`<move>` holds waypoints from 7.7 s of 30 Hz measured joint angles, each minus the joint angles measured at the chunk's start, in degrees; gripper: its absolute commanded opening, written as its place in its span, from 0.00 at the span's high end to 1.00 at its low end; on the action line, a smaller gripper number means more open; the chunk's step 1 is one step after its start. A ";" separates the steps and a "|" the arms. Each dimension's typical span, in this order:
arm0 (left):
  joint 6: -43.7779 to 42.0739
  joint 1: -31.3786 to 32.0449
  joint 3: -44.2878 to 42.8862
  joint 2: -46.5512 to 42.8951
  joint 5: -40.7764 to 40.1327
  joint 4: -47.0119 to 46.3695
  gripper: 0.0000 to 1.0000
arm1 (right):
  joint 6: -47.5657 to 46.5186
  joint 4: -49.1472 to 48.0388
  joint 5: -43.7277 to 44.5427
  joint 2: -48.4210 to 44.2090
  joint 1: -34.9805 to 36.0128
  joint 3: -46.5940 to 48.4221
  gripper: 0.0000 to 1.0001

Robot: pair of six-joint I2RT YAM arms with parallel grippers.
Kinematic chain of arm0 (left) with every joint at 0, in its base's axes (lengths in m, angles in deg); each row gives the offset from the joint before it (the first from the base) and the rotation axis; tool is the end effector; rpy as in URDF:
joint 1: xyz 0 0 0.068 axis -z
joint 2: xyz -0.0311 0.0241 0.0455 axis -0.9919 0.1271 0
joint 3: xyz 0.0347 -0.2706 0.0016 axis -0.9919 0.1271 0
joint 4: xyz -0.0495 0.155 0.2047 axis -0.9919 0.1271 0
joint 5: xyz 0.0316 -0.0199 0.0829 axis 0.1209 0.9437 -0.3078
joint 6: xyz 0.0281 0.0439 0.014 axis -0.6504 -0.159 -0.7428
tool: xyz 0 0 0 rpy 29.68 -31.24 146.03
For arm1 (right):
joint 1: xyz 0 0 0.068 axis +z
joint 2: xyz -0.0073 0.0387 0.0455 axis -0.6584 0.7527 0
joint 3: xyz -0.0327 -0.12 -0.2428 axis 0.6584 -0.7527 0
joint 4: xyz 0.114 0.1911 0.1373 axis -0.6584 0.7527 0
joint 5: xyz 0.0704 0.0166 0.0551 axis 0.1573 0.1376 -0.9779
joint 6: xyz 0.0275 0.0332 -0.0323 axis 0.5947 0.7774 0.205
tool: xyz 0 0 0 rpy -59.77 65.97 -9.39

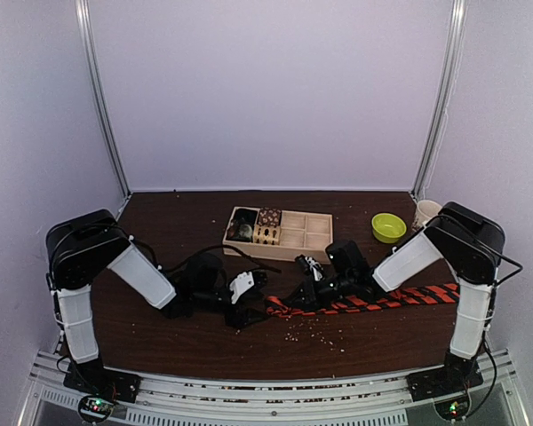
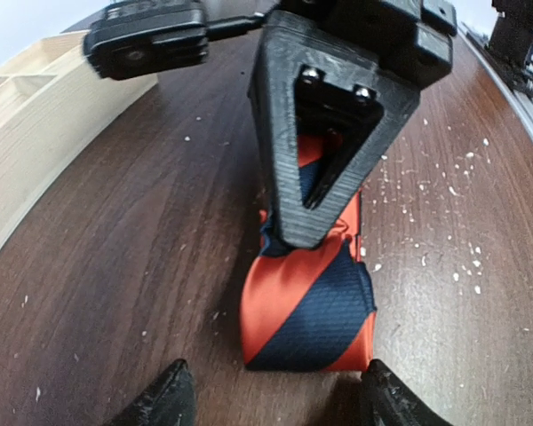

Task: Roll the ties
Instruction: Roll the tie at the center of the board.

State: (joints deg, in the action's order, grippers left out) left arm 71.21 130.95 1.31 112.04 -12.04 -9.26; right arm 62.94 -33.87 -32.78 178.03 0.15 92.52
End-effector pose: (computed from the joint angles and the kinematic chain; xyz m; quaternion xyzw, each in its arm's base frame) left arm 0.2143 -0.2641 0.0849 0.4932 0.7027 -0.3549 0.3702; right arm 0.2431 0.2467 0.0961 -0.1380 0.8428 0.5168 0.0600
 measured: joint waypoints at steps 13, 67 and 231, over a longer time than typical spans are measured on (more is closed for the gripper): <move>8.31 -0.28 1.62 7.65 3.15 -19.04 0.25 | -0.31 -4.11 0.96 -0.35 0.04 -2.36 1.00; -7.80 3.89 -11.30 1.09 -3.89 17.22 0.66 | 4.15 5.31 1.33 -3.32 2.64 2.12 0.80; -11.85 8.07 -22.86 9.16 -3.91 17.55 0.70 | 2.36 6.45 0.02 -15.91 -6.84 -11.17 0.44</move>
State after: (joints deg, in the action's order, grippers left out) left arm 59.36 139.01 -21.56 121.20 -15.96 8.29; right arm 65.30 -27.43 -32.76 162.12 -6.70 81.35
